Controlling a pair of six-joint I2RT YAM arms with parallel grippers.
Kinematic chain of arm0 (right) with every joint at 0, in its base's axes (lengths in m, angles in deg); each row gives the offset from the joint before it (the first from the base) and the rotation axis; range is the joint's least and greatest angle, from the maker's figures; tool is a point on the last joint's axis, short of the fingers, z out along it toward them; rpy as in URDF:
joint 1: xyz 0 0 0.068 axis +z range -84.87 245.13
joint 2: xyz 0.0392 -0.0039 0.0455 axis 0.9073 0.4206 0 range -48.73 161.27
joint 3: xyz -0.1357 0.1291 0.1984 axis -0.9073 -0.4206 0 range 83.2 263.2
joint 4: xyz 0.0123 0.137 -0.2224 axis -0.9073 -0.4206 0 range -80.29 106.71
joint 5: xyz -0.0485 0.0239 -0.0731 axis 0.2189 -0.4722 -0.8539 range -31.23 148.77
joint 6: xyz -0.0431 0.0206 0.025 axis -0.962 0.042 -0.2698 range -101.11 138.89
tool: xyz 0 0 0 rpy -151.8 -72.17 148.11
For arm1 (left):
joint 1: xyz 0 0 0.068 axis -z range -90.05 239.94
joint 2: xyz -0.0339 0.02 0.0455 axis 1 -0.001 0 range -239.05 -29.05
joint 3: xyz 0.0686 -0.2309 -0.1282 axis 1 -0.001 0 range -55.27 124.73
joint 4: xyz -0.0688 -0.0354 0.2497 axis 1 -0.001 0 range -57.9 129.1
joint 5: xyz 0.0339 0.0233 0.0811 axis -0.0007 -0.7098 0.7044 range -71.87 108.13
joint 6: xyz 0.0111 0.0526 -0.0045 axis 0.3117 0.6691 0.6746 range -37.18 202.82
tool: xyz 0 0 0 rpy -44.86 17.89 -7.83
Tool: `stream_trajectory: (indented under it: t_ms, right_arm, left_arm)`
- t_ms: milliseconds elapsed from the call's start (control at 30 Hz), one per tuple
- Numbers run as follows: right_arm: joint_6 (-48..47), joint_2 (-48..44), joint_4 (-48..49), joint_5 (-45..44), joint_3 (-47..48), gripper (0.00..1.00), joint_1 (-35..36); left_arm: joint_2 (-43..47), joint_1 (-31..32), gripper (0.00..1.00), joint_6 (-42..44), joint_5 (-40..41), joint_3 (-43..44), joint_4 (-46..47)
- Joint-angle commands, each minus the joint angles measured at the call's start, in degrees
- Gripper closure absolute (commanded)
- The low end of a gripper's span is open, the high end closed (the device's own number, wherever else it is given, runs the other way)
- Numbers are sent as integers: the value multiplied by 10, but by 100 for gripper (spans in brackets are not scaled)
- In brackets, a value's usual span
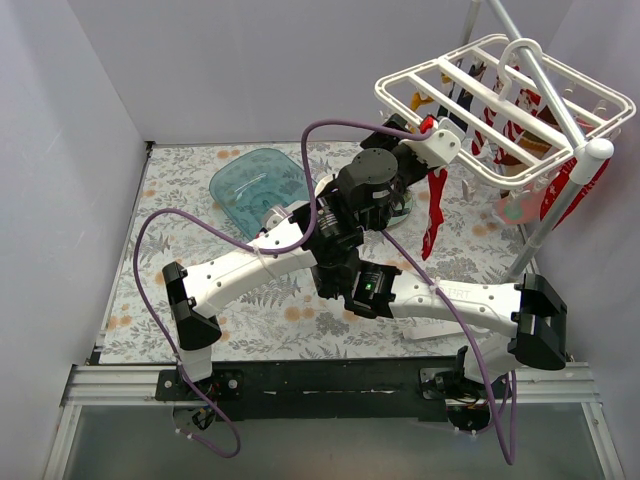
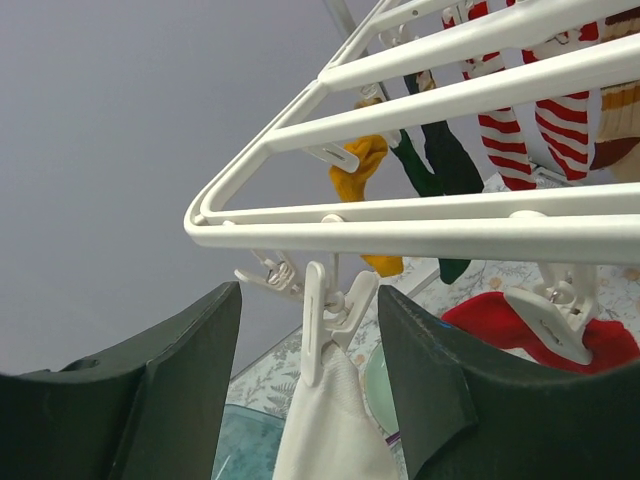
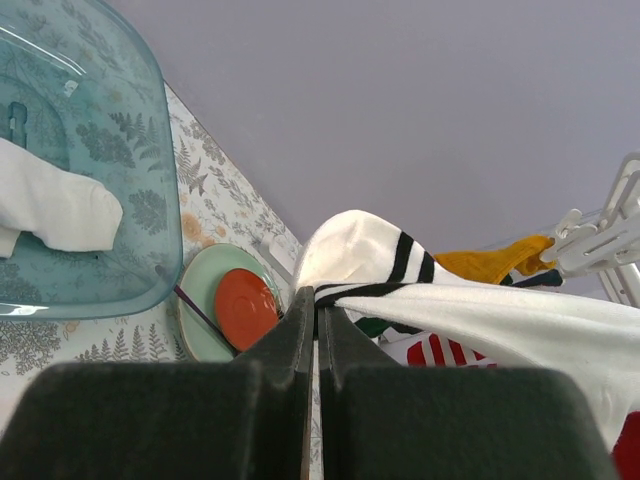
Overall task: Remove the socks clipped to the hanger
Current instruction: Remove the sock from the hanger.
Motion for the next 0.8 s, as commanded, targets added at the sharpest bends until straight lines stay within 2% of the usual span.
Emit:
stream_trajectory:
  t_ms: [0,167,567,767]
  right_arm:
    - [11,-16,8,30,11,99,17]
    - [11,-21,10,33,8,99,19]
    - [8,-35,18,39,-4,99,23]
    - [4,-37,22,37,-6,99,27]
  left_arm:
    - [-11,-1,43,28,14,10,10]
    - [-14,-1,40,49,19,-1,20]
    - [20,-6,37,7,-17,-42,-6]
    - [21,-11,37,12,-9,-51,0]
